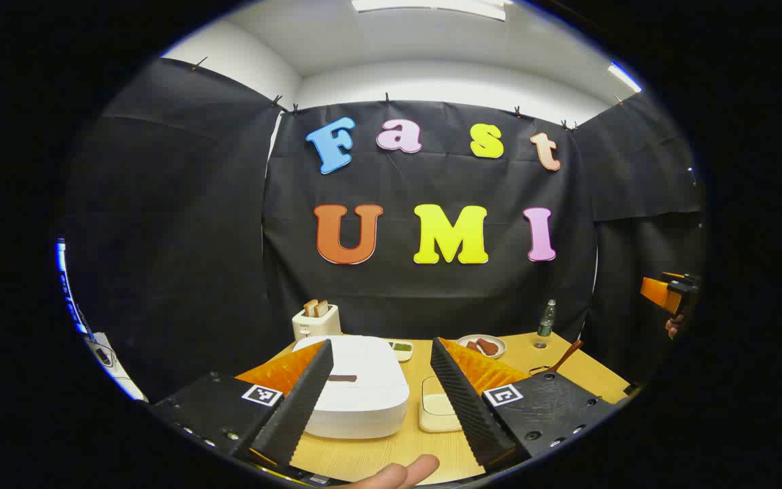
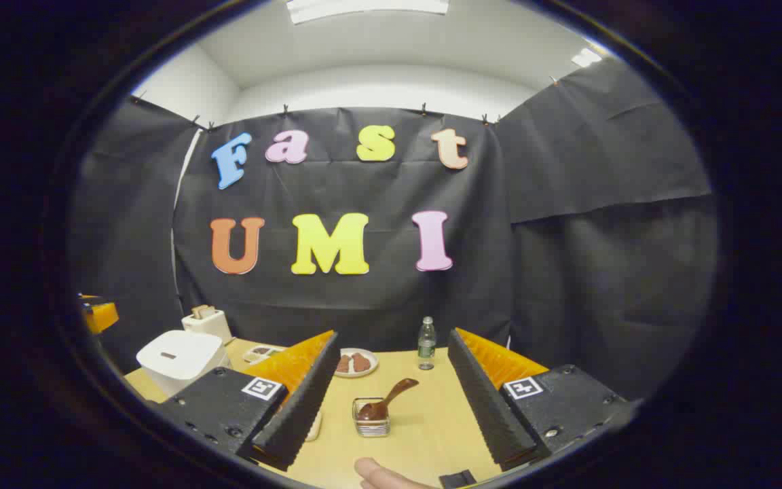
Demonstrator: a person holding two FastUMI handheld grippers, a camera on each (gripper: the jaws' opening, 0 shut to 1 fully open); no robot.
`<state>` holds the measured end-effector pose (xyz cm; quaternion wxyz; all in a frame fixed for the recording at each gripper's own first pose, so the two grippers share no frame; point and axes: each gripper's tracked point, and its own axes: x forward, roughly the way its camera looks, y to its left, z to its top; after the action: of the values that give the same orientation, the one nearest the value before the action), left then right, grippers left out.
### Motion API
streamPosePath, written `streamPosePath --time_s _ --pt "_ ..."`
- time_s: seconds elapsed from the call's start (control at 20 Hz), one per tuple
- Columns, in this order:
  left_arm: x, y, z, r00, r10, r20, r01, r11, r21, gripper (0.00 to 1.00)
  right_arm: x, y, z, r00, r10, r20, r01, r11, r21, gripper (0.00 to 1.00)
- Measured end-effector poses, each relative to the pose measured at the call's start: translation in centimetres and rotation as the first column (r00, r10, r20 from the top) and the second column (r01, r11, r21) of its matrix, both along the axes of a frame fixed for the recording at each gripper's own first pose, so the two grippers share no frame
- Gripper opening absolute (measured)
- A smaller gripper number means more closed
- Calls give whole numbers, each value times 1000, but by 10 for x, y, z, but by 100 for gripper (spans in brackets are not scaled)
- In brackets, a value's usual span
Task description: Close the left gripper, press the button to open the rice cooker; take a wooden spoon from the chopstick holder with the right hand, scoop a spoonful of rice and pour it into the rice cooker, then put the wooden spoon back into the chopstick holder.
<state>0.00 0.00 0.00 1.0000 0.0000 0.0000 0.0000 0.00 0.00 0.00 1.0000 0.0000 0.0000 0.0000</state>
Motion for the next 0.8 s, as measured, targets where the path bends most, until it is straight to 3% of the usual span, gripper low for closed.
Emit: streamPosePath --time_s 0.8 --pt "-1 -4 16 999 -32 35 33 999 -22 93 -1 -30 -3 1000 -24 -17 24 999 33 100"
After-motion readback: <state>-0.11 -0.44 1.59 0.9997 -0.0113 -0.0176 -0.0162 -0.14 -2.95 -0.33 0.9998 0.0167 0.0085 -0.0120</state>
